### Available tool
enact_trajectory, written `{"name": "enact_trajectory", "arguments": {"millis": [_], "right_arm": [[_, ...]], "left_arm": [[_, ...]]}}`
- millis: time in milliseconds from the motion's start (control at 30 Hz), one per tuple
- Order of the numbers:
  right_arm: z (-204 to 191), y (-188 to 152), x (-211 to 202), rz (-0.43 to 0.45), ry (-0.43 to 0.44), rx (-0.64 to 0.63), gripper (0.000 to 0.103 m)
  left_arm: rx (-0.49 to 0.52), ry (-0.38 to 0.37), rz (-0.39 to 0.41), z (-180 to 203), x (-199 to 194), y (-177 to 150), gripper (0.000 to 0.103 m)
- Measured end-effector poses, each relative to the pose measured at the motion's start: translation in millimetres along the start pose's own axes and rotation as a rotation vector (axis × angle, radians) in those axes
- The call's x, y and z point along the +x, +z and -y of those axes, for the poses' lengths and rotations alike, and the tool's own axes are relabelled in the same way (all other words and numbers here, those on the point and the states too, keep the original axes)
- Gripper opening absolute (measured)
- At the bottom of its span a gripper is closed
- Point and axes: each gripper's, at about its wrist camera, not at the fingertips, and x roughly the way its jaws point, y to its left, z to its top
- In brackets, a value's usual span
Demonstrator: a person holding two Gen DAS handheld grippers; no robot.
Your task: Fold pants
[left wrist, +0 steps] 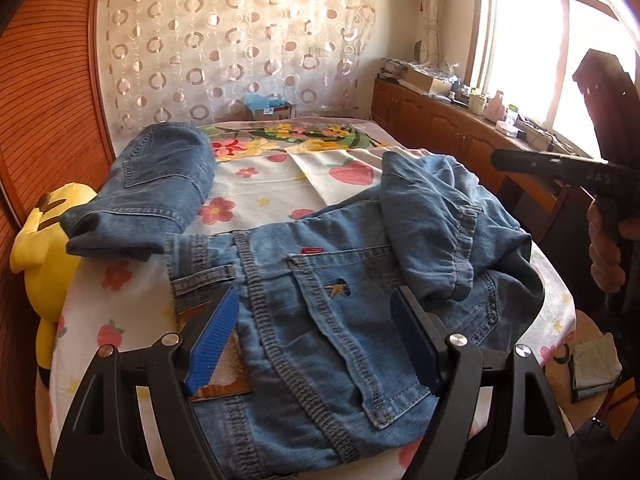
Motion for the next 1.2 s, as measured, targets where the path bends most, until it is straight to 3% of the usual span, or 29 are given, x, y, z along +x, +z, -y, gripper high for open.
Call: {"name": "enact_trajectory", "arguments": {"millis": [167,533,800,833,867,900,933,967,1033,1200], "right_arm": [[22.2,-13.6,24.3,-0.037,-0.072,0.031,0.04],[46.2,-22.6,59.1,-0.056,-0.098,0.083,0.04],[57.7,-21.5,81.9,-0.104,-0.036,0.148,0.04],[60.8,-23.0,80.5,-0.108,-0.028,0.151,0.04],[60.7,-22.6,82.6,-0.119,-0.017,0.151,0.039],[60.4,-22.6,83.8,-0.13,-0.01,0.151,0.034],[59.0,-22.0,83.9,-0.131,0.004,0.151,0.015],[60.9,-21.2,81.8,-0.128,0.02,0.147,0.01],[57.2,-16.6,73.8,-0.112,0.019,0.129,0.005],[41.7,6.1,54.6,-0.033,0.054,0.09,0.004]], "left_arm": [[0.027,-0.048,-0.005,19.5,15.4,7.7,0.079],[0.115,-0.142,-0.043,68.2,50.3,13.5,0.077],[0.144,-0.181,-0.115,80.7,76.1,5.3,0.058],[0.147,-0.186,-0.115,81.8,75.7,5.8,0.053],[0.153,-0.186,-0.112,83.2,74.5,5.3,0.041],[0.161,-0.185,-0.11,84.4,73.6,4.8,0.035],[0.164,-0.179,-0.109,85.0,72.7,5.0,0.031],[0.165,-0.169,-0.103,85.6,70.1,5.5,0.021],[0.165,-0.16,-0.089,84.3,64.6,6.4,0.017],[0.123,-0.161,-0.023,67.4,33.0,11.0,0.015]]}}
